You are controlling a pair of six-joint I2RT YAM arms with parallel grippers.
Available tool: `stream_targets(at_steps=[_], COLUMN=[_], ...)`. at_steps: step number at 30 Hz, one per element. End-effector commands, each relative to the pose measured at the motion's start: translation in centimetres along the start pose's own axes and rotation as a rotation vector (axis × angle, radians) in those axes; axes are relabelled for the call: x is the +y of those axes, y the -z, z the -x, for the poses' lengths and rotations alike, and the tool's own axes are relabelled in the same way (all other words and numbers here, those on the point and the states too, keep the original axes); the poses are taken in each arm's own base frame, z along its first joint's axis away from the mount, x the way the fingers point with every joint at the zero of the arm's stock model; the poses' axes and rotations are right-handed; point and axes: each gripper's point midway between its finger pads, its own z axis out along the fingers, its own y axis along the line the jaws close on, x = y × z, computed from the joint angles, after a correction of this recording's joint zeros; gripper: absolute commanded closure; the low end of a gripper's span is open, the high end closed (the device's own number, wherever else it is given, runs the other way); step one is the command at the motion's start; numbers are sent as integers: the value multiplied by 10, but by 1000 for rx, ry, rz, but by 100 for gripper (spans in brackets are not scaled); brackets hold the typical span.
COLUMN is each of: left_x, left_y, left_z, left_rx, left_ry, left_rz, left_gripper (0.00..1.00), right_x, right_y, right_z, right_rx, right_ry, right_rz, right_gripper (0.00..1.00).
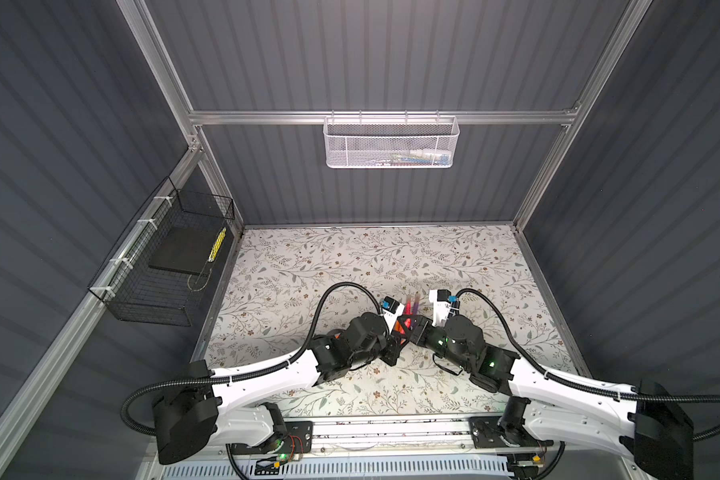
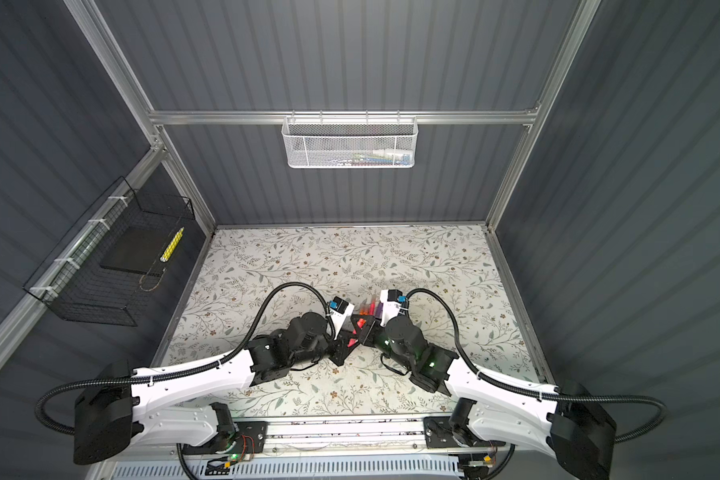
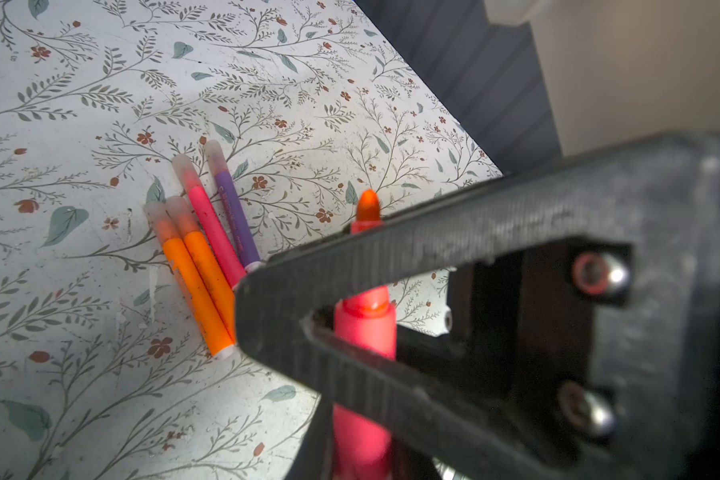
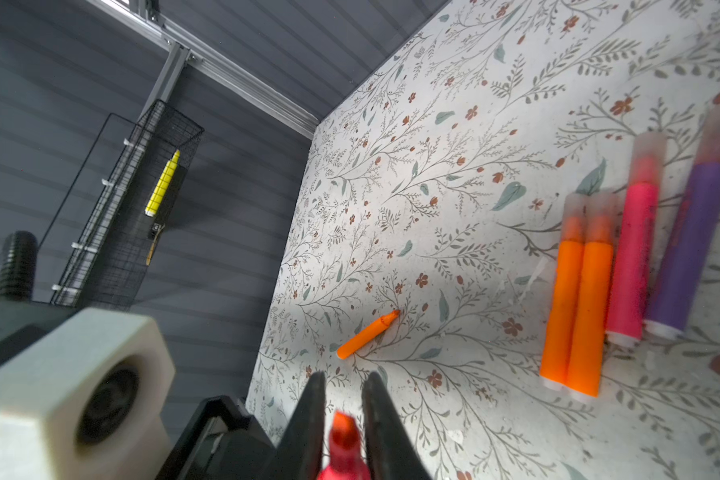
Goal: Insert the pens into the pen caps
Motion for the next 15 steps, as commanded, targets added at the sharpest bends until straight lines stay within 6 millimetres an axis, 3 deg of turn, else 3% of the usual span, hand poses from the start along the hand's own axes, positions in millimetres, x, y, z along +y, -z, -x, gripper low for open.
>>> stream_targets(at_steps=[1,4,7,11,15], left_x=[3,13,44,83,119], left_y=[-3,1,12,27,25], left_z=[-2,8,30,60,74], left_rx=[5,11,27,22,-4], left_ry=[7,47,146,212,237], left_rz=[14,32,78,168,234], left_gripper=[100,100,100,100,100], right_x=[1,-6,-17,-46,-94], right_y=[7,16,29,53,80], right_z=[9,14,22,33,40], right_rx=[-40,-65,-103,-151,-174], right_ry=[6,13,22,43,71], right_rz=[1,-33,-82,-207,-421], right_gripper=[54,37,28,25,27])
